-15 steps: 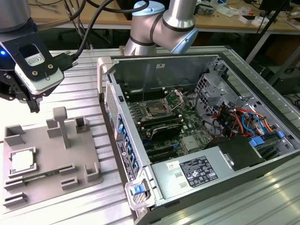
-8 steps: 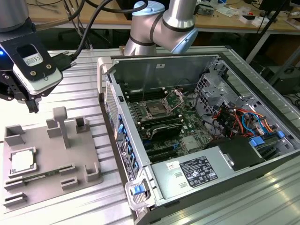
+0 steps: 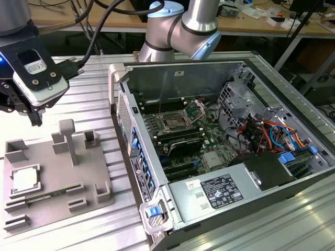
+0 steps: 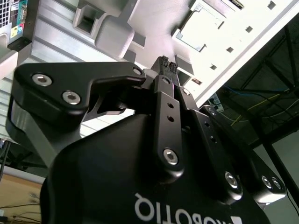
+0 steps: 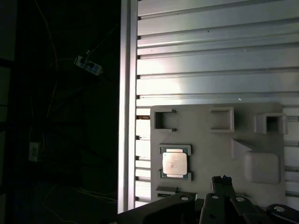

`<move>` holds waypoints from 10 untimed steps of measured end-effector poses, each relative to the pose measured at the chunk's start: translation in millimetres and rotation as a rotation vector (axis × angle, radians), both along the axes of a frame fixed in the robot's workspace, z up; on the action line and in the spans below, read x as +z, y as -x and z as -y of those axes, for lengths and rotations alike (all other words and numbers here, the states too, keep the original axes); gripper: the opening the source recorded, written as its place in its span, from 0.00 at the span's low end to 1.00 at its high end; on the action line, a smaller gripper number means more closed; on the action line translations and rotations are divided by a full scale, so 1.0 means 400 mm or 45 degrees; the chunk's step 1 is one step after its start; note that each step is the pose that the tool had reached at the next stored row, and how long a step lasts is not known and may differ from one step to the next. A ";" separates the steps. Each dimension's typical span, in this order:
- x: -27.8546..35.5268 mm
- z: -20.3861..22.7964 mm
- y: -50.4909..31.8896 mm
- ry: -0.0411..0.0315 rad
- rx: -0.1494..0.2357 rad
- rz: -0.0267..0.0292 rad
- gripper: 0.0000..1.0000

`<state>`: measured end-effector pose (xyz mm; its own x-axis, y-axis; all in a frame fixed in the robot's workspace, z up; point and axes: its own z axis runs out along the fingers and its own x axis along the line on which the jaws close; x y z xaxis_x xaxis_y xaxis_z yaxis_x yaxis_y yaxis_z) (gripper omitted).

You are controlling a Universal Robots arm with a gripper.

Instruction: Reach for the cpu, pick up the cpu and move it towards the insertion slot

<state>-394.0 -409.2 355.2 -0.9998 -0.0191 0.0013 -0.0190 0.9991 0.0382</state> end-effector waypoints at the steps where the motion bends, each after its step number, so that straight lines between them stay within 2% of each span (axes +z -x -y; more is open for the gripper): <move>1: 0.000 0.000 0.001 -0.0001 0.000 0.0000 0.11; 10: -0.001 0.000 0.009 0.0000 0.000 -0.0007 0.11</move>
